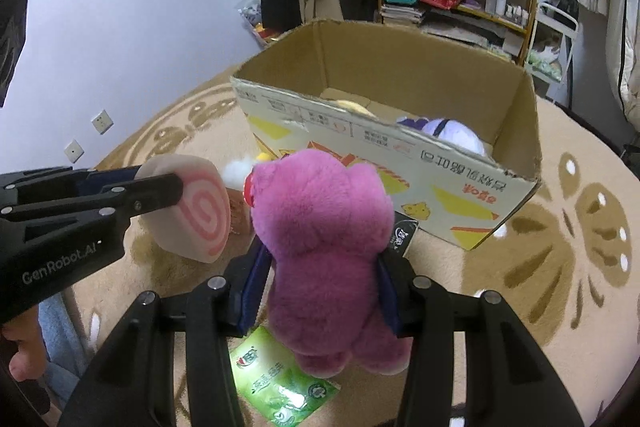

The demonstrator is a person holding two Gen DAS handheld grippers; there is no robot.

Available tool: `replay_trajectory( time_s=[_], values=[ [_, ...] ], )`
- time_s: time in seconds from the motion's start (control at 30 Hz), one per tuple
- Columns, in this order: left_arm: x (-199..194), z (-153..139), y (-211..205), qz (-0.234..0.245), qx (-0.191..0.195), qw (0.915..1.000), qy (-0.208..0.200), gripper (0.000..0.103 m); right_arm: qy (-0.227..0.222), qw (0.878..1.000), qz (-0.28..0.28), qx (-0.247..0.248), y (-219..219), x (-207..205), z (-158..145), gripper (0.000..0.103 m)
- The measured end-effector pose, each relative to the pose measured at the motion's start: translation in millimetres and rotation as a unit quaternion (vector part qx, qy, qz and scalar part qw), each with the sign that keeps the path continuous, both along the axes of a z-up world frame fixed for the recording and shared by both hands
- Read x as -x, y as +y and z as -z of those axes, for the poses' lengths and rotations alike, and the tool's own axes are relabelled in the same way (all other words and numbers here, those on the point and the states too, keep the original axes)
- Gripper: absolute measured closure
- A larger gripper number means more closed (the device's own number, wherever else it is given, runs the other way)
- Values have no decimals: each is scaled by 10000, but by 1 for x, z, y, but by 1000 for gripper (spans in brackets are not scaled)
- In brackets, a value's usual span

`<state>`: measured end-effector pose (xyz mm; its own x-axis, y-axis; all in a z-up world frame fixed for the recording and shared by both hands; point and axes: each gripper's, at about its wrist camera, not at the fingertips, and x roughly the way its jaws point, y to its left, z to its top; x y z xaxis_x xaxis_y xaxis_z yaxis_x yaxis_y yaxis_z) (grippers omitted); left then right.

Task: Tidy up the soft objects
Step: 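Carry the roll cake with the left gripper while the right carries the pink bear over the box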

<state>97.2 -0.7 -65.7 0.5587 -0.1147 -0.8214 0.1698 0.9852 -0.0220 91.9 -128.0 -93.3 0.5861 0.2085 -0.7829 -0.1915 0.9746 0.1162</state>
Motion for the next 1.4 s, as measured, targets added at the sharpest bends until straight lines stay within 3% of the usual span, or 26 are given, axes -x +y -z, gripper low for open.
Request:
replay_trajectory(
  time_s=[0.37, 0.8, 1.13, 1.4],
  values=[
    [6, -33, -2, -47, -55, 9984, -565, 79, -518, 9985, 86, -175, 1, 13, -35, 52],
    [1, -68, -13, 36, -107, 9907, -1353, 79, -1113, 9924, 347, -395, -16, 9, -70, 52],
    [-17, -85, -29, 182, -149, 9813, -1909, 79, -1500, 9852, 593, -578, -34, 0, -88, 52],
    [-36, -89, -37, 238, -128, 9776, -2088, 79, -1610, 9825, 705, -613, -42, -16, -89, 52]
  ],
)
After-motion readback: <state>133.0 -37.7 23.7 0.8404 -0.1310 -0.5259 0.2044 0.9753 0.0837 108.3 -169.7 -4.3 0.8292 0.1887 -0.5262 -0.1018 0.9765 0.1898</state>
